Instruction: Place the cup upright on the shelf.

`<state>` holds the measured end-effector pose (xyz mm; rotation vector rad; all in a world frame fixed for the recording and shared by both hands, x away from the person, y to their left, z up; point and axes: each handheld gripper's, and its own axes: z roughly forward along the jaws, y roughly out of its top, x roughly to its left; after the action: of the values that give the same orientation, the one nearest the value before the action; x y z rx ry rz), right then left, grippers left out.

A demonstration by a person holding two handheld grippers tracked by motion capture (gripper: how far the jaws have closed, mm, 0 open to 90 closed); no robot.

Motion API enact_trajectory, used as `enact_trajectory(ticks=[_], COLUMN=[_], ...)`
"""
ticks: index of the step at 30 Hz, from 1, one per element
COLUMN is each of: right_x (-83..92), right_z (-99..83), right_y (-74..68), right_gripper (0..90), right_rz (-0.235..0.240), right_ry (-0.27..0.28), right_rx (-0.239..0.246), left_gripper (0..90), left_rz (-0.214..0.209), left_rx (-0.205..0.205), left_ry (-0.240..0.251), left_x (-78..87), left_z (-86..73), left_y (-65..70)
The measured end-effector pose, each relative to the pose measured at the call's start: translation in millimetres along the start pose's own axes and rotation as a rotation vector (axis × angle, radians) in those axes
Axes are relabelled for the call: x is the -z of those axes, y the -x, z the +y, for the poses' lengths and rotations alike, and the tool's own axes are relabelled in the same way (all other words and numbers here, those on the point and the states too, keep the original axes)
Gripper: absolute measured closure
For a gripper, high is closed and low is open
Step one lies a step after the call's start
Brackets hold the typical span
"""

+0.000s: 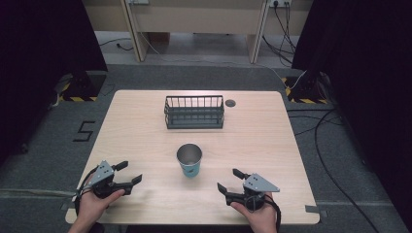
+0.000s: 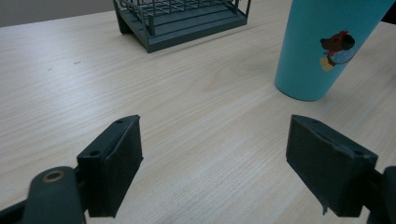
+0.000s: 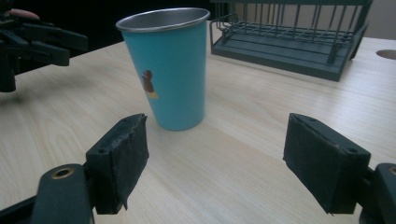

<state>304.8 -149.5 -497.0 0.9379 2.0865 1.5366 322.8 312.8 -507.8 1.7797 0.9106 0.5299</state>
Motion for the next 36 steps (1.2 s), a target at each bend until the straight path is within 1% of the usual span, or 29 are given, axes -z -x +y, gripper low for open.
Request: enact_trajectory(ticks=[2,5,8,9,12,16,22,31,36], right_x=[-3.7,-10.0,-17.3,-20.2,-29.0,-38.9,-49.6,-66.7,-76.9], right_z=[1.8,5.1,9.9,11.5,15.8,20.3,23.9,27.3,27.7], right_y=[-2.2,-4.6,-7.4,-8.2,-9.8,-10.6,-11.0,-16.3,-17.2], right_gripper=[22.5,21.8,21.1,21.1,21.1,20.7,19.6,18.4,16.7], right_rz=[0.01,0.017,0.027,0.032,0.044,0.064,0.066,0.098,0.102], right_ry=[-0.001,-0.004,-0.021,-0.021,-0.026,-0.017,-0.027,-0.041,-0.059], right_rx=[-0.002,0.012,0.049,0.052,0.05,0.03,0.043,0.049,0.066], left_gripper=[18.0,17.9,17.8,17.8,17.7,17.8,17.8,18.1,18.1], left_rz=[0.001,-0.002,-0.008,-0.009,-0.011,-0.012,-0.017,-0.015,-0.017], left_rx=[0.001,-0.001,-0.007,-0.007,-0.002,0.001,0.0,0.0,0.0], left_ry=[0.003,0.003,0.001,0.003,0.004,0.005,0.004,0.004,0.004], left_x=[0.2,-0.2,-0.6,-0.5,-0.3,-0.2,-0.5,-0.2,-0.4], left_z=[0.2,0.3,0.6,0.6,0.3,0.2,0.3,0.3,0.2], left_y=[-0.2,0.3,1.2,1.3,0.7,0.6,0.8,0.5,0.6])
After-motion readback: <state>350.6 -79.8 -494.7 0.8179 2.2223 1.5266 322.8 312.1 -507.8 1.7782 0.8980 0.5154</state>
